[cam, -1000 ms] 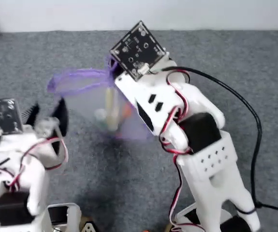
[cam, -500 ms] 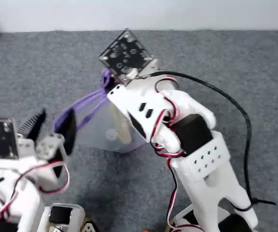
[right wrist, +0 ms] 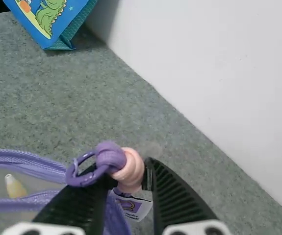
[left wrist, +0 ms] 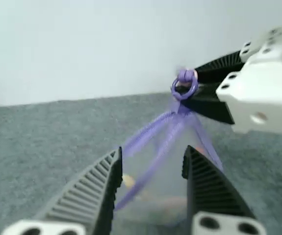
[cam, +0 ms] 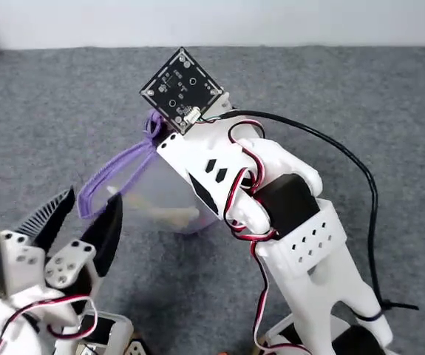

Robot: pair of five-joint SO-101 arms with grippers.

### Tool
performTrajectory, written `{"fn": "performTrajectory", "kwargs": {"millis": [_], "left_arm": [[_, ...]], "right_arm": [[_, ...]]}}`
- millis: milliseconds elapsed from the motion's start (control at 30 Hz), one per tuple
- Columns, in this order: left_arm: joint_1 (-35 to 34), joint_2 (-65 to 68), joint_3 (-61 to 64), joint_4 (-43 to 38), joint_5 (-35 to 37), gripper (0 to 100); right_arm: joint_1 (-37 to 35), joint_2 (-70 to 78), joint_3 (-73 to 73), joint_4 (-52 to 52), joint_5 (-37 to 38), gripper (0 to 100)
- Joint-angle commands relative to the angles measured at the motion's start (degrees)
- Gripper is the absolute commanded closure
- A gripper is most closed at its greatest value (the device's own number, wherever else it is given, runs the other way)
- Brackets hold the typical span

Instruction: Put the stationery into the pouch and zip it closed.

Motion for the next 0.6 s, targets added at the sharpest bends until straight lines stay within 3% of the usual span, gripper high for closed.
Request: {"fn": "performTrajectory", "kwargs": {"millis": [0,167,333,567], "left_arm": [[5.0,0.1,-2.2,3.8,-0.6,81],[12.4,0.0,3.9,4.7,-0.6,81],[10.0,0.0,11.3,2.5,-0.8,81],[3.2,0.0,17.5,-4.7,-0.7,81]], "right_arm": [[-0.2,-0.3,-3.2,-0.4,-0.8,99.1],[-0.4,-0.8,-3.8,-0.4,-2.4,99.1],[-0.2,-0.9,-7.7,0.6,-2.4,99.1],[-0.4,-0.9,-15.1,14.3,-6.1,99.1]]}}
